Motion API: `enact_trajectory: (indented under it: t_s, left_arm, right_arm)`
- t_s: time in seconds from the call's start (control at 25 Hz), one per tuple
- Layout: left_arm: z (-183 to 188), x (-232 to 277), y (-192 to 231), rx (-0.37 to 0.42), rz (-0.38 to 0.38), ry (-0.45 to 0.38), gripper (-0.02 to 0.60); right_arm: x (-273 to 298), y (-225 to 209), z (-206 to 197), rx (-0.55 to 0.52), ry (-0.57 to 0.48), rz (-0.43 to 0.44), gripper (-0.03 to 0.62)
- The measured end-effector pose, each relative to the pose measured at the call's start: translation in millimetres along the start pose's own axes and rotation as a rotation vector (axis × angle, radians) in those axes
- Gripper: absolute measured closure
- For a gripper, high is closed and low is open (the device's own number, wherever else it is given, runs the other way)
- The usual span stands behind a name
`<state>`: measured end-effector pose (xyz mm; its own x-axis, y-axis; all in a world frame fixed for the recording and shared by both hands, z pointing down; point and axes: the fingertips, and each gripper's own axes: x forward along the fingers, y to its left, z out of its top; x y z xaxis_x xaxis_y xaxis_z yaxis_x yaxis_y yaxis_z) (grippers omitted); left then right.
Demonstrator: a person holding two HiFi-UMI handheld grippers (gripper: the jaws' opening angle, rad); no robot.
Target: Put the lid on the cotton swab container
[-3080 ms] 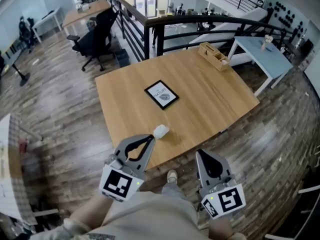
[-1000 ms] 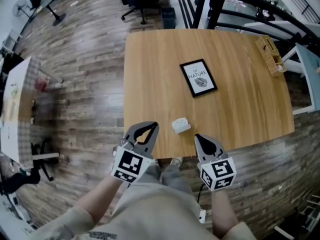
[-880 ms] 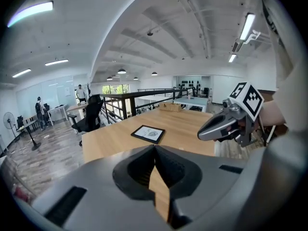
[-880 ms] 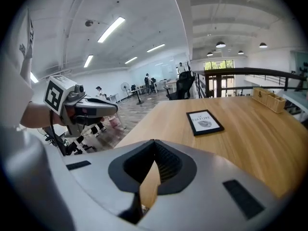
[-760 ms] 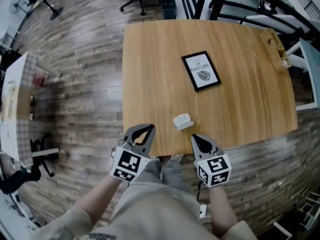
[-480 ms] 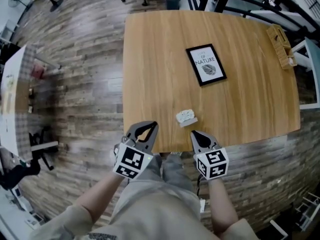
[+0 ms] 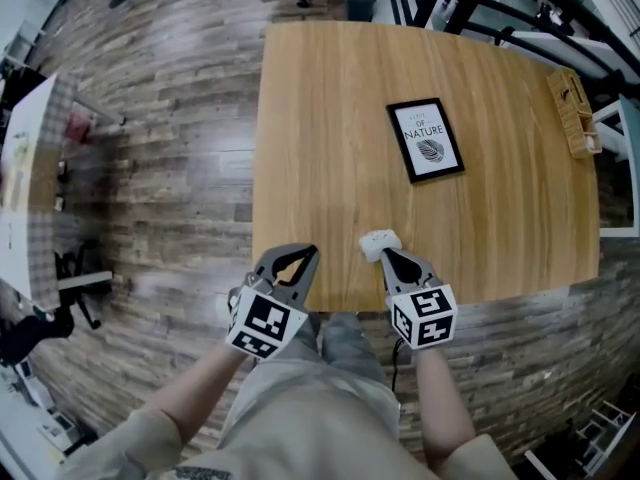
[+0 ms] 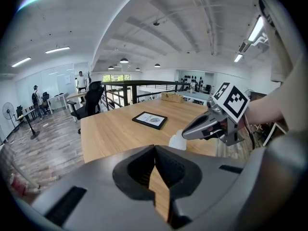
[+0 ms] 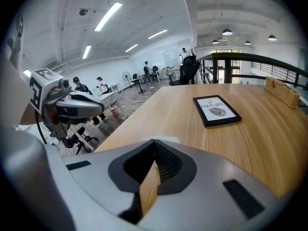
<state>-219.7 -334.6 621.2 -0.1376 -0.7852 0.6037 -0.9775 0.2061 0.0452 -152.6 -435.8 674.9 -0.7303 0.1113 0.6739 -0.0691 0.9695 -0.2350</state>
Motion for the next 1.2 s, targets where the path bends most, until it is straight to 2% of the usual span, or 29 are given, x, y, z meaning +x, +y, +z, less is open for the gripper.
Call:
enact_trajectory:
  t_s: [0.28, 0.48, 0.64, 0.8, 0.96, 1.2]
  left_arm:
    - [-6, -1, 16, -0.016, 0.010, 0.008, 0.558]
    - [-10, -2, 24, -0.031, 0.013, 0.017, 0.558]
    - [-13, -2, 28, -0.036, 0.019, 0.021, 0.558]
    - [-3, -6, 30, -0.028, 0.027, 0.007, 0.558]
    - [24, -18, 34, 0.002, 0.037, -0.036, 0.558]
    - [76, -42, 30, 0.058, 0.044, -0.134, 0.558]
  right_arm:
    - [23, -4, 7, 0.013, 0.041, -0.002, 0.568]
    - [32, -4, 8, -0.047, 0.082, -0.009, 0.568]
    - [34, -5, 7, -0.016, 0.105, 0.035, 0.568]
    - [32, -5, 6, -0.007, 0.105, 0.023, 0.568]
    - [11, -3, 33, 0.001, 0.041, 0.000, 0.568]
    - [-49, 1, 102, -0.030, -0.151, -0.036, 0.568]
